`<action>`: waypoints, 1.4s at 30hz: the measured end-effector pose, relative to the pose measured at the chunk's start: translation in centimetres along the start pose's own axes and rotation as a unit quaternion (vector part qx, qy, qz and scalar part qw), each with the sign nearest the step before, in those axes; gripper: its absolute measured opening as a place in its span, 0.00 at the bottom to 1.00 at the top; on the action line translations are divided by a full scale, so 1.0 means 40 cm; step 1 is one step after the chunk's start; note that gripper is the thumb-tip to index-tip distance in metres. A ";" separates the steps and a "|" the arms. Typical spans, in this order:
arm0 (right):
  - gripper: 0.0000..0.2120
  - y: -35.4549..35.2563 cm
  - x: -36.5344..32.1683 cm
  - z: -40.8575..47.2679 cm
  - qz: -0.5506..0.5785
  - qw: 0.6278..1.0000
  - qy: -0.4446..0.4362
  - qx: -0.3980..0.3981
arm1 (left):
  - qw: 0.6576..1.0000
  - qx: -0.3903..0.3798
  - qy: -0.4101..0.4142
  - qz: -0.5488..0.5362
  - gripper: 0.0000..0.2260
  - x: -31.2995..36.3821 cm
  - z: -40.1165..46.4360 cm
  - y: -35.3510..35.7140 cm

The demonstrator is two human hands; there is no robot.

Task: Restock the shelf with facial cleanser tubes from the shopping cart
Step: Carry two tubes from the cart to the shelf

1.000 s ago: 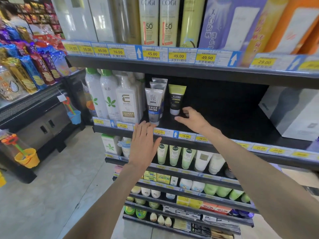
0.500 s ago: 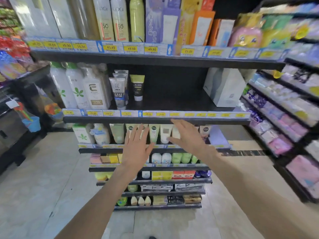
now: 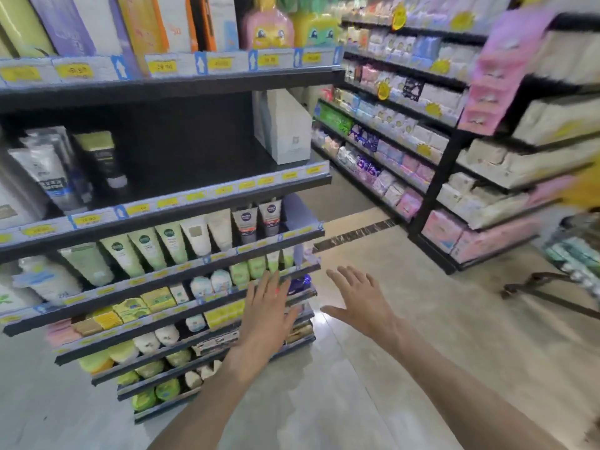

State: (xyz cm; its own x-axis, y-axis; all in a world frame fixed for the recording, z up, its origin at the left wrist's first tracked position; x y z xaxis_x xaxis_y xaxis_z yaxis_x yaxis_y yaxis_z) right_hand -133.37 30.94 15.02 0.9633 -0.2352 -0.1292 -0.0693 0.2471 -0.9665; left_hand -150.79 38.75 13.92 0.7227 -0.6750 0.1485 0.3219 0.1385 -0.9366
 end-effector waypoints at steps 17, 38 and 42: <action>0.42 -0.108 1.044 -0.505 -0.057 0.965 0.255 -0.018 | 0.969 -0.071 0.218 -0.092 0.30 1.099 0.163 0.394; 0.50 -0.215 2.022 -0.640 -0.093 0.859 0.503 0.000 | 0.875 -0.142 0.440 -0.143 0.31 2.132 0.649 0.818; 0.47 -0.226 2.195 -0.610 -0.085 0.826 0.557 0.010 | 0.854 -0.157 0.476 -0.141 0.29 2.309 0.778 0.885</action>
State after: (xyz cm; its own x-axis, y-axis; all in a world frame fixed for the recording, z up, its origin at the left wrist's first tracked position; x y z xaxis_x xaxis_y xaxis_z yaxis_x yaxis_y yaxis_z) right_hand -54.48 -14.88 7.01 0.1214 -0.9846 -0.1261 0.0573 0.1338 -0.9894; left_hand -53.62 3.88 4.35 -0.2285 -0.9533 0.1977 0.1126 -0.2276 -0.9672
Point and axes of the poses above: each hand's wrist, its own z-axis towards the middle knuckle, its own y-axis out of the palm, x = y × z, the point moved 8 cm from there along z, towards the middle knuckle, and after that the axes turned 14 degrees about x, right-handed, at the moved point
